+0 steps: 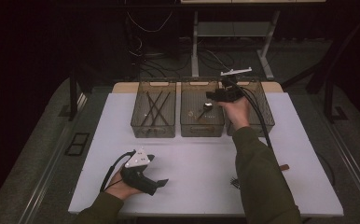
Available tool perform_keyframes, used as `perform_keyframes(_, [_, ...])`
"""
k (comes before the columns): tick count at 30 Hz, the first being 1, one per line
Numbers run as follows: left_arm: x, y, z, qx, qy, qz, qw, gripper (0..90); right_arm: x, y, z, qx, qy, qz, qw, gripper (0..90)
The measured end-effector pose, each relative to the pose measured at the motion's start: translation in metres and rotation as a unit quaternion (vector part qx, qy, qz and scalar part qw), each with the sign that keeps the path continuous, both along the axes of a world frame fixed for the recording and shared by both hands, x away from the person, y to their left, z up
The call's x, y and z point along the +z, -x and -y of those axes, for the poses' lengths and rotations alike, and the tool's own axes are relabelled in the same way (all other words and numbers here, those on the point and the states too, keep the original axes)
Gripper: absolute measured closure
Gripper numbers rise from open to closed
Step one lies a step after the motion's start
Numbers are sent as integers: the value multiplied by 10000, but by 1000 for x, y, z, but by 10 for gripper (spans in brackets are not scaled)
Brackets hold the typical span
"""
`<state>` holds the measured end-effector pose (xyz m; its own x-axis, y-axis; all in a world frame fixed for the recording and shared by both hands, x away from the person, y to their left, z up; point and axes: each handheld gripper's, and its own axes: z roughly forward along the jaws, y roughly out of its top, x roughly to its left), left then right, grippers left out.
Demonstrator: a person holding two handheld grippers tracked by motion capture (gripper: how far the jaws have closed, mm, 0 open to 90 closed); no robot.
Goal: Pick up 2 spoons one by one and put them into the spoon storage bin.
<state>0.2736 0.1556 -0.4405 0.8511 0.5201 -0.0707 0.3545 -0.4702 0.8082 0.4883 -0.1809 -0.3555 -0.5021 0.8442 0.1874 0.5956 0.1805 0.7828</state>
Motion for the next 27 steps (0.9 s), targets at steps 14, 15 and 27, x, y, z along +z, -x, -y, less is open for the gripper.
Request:
perform_keyframes(14, [0, -1, 0, 36, -64, -6, 10000, 0, 17, 50, 55, 388, 1, 435, 9983, 412])
perform_keyframes(15, [-1, -1, 0, 38, -78, -7, 10000, 0, 17, 54, 59, 417, -5, 442, 9982, 413])
perform_keyframes(27, [-1, -1, 0, 75, -98, -19, 9999, 0, 1, 113, 97, 825, 229, 214, 9961, 565])
